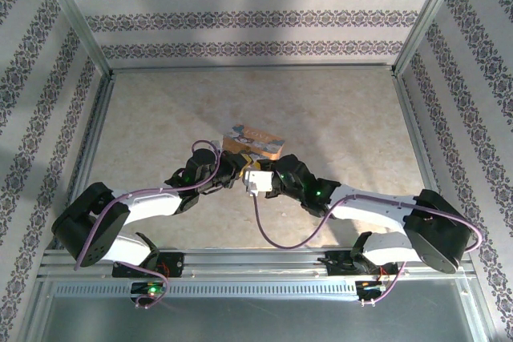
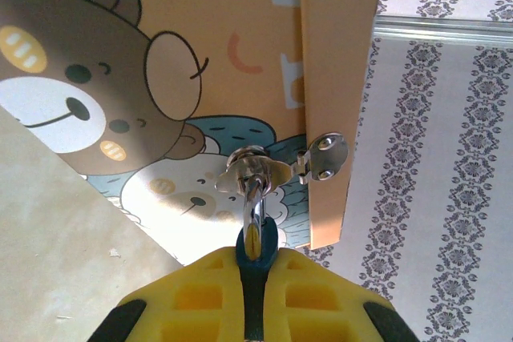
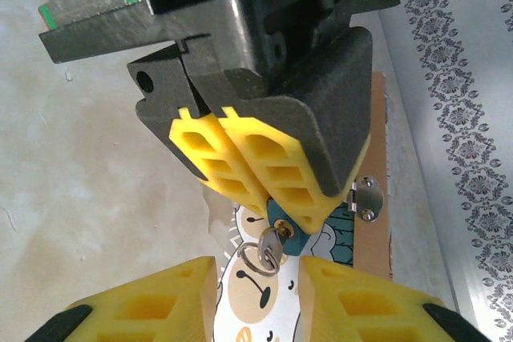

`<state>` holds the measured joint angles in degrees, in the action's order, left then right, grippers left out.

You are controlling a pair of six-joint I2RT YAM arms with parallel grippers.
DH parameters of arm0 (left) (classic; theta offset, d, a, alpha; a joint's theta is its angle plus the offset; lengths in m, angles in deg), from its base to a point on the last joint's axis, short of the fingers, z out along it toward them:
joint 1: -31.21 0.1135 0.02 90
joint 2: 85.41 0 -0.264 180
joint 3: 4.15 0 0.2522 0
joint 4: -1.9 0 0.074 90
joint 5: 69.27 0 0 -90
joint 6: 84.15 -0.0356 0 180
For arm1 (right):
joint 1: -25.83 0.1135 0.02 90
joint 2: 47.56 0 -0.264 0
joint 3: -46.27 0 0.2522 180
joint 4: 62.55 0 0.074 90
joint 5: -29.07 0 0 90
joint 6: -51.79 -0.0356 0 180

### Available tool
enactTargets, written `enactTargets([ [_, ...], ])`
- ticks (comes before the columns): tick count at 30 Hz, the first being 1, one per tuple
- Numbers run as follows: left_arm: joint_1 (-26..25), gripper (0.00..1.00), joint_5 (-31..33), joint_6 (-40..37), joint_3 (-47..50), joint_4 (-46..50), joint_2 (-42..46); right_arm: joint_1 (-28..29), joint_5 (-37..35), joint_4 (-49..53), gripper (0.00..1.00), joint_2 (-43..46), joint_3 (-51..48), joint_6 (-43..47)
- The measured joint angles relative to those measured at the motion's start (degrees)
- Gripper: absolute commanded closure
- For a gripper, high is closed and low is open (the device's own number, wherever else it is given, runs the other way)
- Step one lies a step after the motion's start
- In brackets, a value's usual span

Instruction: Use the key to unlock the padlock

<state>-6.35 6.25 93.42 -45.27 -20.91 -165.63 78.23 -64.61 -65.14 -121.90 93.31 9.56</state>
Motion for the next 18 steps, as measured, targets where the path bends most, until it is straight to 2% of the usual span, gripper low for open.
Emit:
enactTargets([
  [18,-0.33,1.0,0.22,0.22,0.0,0.24,0.0,0.2,-1.53,-2.43,0.78,-3.65,0.76,0.0],
])
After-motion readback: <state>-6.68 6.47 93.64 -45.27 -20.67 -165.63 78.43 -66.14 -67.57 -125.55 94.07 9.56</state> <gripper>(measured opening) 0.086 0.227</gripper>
